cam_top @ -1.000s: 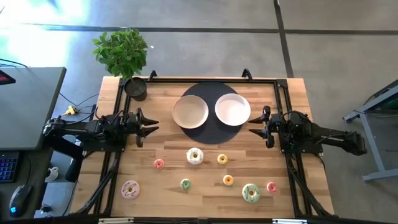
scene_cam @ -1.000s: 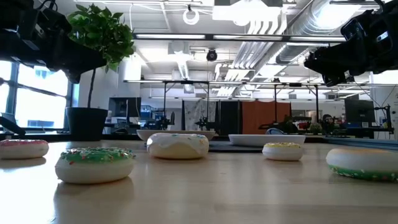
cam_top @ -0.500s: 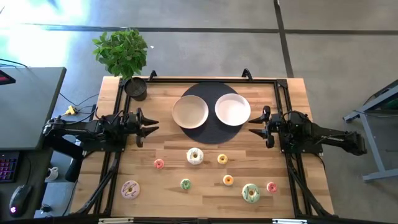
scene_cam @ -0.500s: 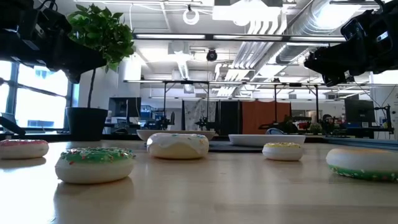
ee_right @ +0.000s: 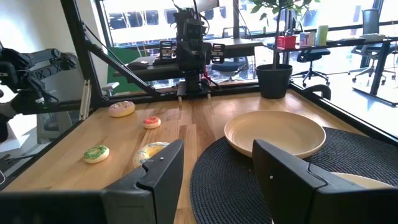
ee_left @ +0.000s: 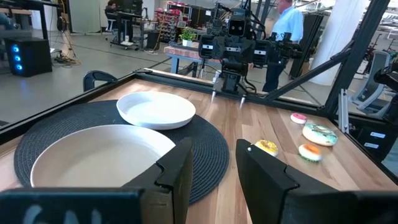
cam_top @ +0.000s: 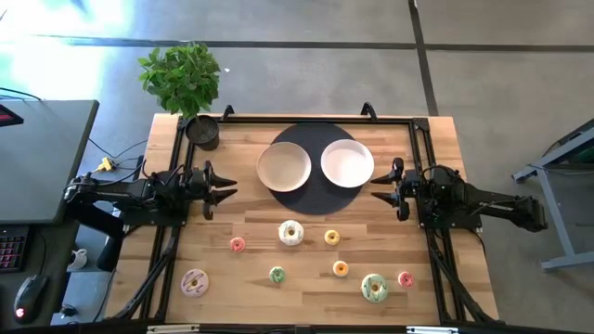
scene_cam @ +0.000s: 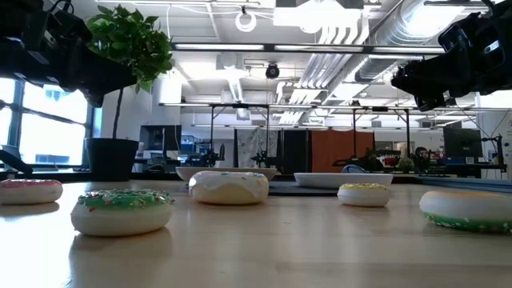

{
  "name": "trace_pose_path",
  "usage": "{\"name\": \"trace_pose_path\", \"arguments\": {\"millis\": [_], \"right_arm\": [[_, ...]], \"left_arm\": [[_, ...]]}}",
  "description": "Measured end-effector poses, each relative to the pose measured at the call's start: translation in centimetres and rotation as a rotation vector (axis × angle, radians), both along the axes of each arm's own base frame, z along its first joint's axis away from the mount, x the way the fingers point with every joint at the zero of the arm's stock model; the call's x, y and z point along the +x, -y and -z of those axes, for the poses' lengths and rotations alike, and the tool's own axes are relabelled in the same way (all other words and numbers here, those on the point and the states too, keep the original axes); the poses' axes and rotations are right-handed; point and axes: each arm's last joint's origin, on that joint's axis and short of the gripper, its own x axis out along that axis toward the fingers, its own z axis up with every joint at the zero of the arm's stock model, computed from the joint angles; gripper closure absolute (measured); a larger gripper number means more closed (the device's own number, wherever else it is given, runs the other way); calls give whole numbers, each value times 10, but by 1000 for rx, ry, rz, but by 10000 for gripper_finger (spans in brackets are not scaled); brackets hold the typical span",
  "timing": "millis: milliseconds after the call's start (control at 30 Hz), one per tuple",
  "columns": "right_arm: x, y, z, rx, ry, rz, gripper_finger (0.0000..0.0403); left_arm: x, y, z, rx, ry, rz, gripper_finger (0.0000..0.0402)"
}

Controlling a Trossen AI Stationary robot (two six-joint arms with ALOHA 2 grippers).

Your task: Pick & Place donuts

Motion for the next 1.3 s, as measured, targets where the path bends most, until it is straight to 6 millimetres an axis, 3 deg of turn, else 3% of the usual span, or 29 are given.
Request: {"name": "trace_pose_path", "arguments": {"millis": [1300], "right_arm": [[0,0,-4,-40,44,0,215]], "left_arm": [[0,0,0,0,0,3,280]]}}
